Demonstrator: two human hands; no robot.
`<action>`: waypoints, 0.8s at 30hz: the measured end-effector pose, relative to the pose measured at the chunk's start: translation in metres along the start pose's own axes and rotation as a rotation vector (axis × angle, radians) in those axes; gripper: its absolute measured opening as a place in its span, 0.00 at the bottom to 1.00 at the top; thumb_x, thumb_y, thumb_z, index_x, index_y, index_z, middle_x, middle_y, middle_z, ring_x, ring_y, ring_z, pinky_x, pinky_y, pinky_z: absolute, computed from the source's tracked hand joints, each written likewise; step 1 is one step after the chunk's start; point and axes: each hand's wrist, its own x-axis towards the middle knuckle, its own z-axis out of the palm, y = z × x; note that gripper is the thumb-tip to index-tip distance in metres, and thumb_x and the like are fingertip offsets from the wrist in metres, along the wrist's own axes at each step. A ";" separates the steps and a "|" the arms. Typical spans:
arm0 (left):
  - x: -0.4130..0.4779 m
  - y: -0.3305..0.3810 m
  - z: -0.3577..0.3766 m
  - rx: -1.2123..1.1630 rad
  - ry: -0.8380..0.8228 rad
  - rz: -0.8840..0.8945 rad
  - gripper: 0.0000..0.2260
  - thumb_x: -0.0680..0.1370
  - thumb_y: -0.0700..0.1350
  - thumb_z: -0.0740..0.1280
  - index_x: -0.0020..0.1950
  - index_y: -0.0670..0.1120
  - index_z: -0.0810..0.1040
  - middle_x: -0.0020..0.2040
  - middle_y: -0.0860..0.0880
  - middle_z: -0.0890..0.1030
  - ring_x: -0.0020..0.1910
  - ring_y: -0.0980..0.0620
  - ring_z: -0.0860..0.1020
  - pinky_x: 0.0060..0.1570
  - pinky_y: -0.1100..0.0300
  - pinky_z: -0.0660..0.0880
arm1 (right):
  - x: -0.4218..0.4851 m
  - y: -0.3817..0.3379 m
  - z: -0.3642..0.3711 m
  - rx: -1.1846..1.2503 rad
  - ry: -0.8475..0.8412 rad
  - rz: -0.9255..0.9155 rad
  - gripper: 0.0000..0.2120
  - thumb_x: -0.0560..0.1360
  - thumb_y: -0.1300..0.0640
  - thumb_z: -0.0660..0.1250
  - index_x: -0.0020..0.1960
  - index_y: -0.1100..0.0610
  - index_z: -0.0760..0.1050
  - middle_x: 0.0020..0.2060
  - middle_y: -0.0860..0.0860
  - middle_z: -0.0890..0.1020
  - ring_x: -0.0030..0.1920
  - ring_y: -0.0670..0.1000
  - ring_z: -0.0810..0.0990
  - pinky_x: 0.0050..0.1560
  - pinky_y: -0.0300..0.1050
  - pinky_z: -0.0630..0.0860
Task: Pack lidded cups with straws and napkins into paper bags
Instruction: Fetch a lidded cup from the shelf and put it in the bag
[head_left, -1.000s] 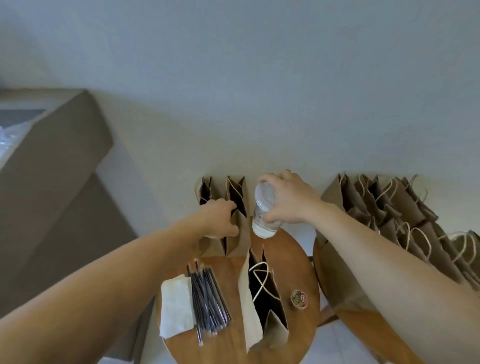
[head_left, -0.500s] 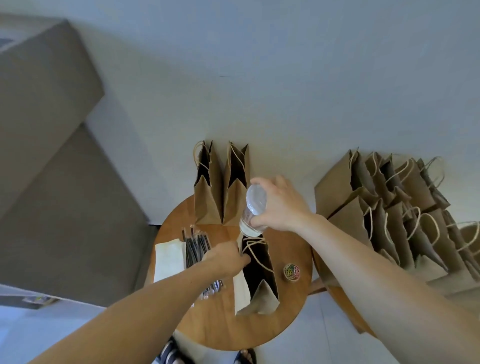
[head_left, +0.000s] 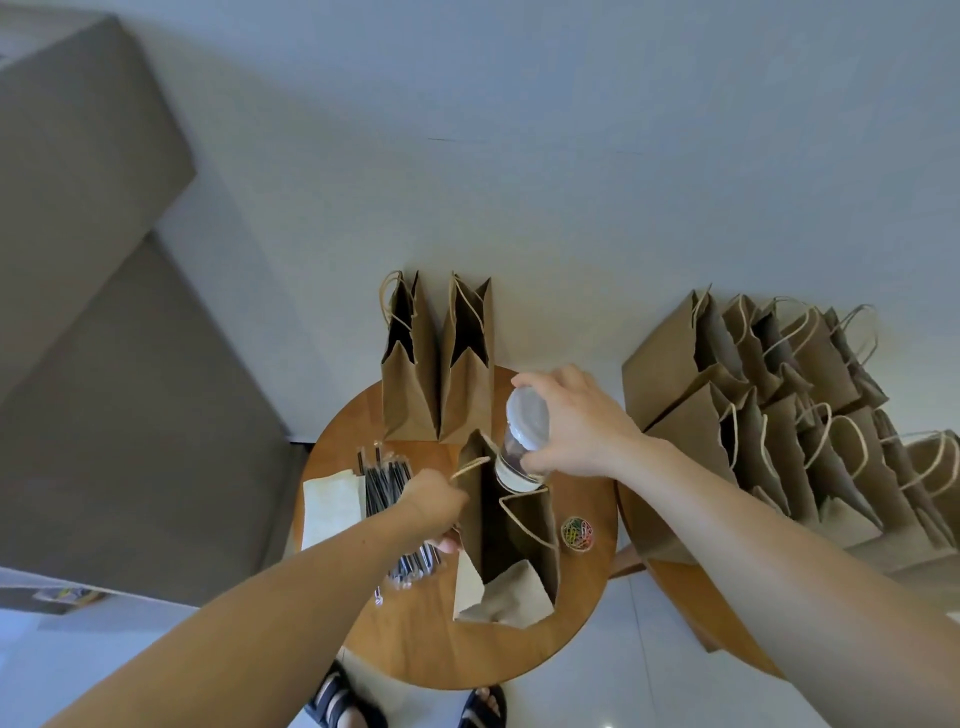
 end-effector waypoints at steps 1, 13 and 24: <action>0.000 0.001 -0.001 -0.026 0.001 -0.007 0.08 0.81 0.41 0.61 0.49 0.37 0.77 0.33 0.40 0.83 0.31 0.42 0.84 0.26 0.60 0.78 | -0.003 0.003 0.000 -0.030 -0.026 -0.013 0.41 0.65 0.44 0.75 0.73 0.43 0.59 0.67 0.50 0.64 0.66 0.54 0.65 0.54 0.47 0.74; -0.006 0.009 0.006 -0.024 -0.030 -0.006 0.10 0.82 0.39 0.59 0.48 0.37 0.78 0.31 0.41 0.84 0.31 0.45 0.84 0.28 0.60 0.79 | -0.010 -0.004 0.056 -0.336 -0.209 -0.171 0.42 0.64 0.41 0.75 0.71 0.47 0.57 0.62 0.54 0.67 0.59 0.54 0.69 0.50 0.44 0.75; -0.004 -0.013 0.011 0.023 0.061 0.043 0.12 0.82 0.45 0.58 0.51 0.39 0.77 0.35 0.41 0.84 0.32 0.47 0.84 0.44 0.52 0.83 | -0.006 -0.024 0.140 -0.699 -0.308 -0.166 0.34 0.71 0.50 0.71 0.70 0.58 0.60 0.59 0.64 0.71 0.60 0.65 0.68 0.64 0.60 0.62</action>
